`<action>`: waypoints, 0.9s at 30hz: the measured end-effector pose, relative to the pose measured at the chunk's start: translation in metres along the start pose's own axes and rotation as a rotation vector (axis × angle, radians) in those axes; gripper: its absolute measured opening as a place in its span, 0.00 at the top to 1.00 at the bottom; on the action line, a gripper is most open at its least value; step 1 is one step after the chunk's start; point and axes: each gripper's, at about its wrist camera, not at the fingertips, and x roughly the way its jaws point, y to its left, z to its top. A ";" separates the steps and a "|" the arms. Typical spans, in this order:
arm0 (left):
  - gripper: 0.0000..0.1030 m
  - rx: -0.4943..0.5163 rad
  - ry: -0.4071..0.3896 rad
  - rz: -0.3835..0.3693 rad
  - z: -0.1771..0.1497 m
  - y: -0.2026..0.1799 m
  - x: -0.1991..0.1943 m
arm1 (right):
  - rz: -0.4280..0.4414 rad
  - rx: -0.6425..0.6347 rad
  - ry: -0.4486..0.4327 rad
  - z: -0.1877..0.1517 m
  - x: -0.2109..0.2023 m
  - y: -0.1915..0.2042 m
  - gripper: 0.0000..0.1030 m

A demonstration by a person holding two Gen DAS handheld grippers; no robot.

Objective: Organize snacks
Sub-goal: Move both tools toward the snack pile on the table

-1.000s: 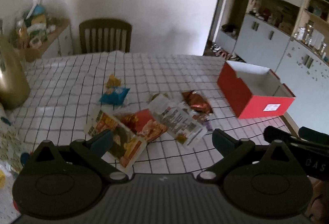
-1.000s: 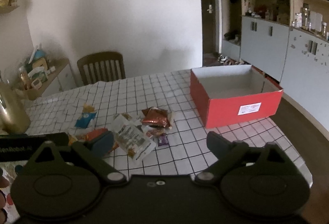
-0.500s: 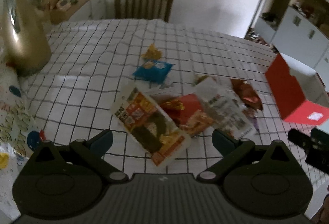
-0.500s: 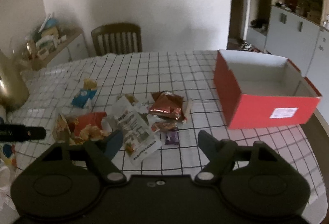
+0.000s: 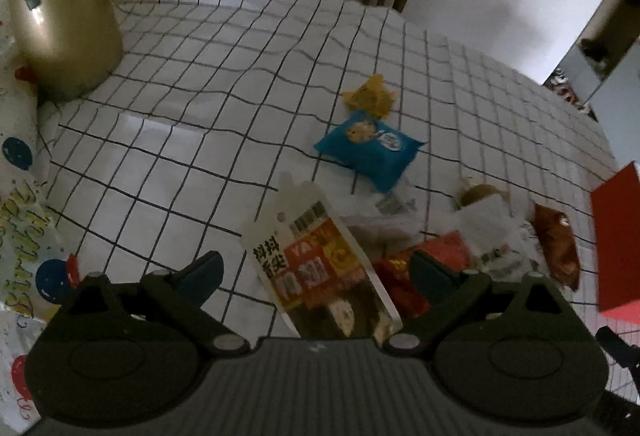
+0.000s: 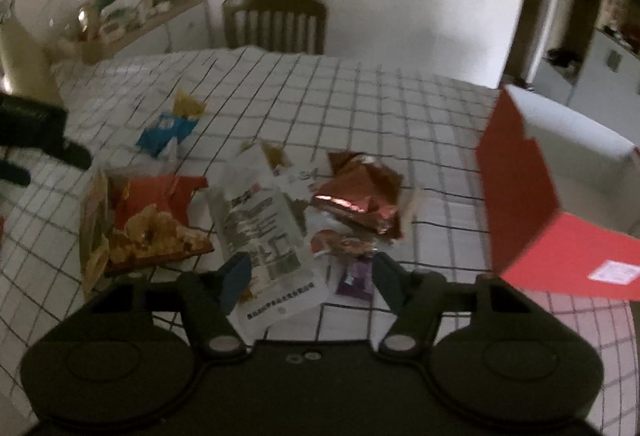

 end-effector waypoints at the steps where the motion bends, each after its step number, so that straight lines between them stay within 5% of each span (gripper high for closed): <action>1: 0.05 -0.012 0.015 0.002 0.003 0.001 0.005 | 0.011 -0.013 0.008 0.001 0.004 0.001 0.39; 11: 0.13 -0.104 0.154 0.031 0.010 0.005 0.043 | 0.183 -0.086 0.140 0.018 0.036 -0.009 0.44; 22: 0.15 -0.162 0.262 -0.046 -0.014 0.017 0.060 | 0.269 -0.063 0.230 0.025 0.059 -0.018 0.44; 27: 0.15 -0.160 0.271 -0.064 -0.025 0.023 0.058 | 0.285 -0.071 0.251 0.023 0.064 -0.015 0.58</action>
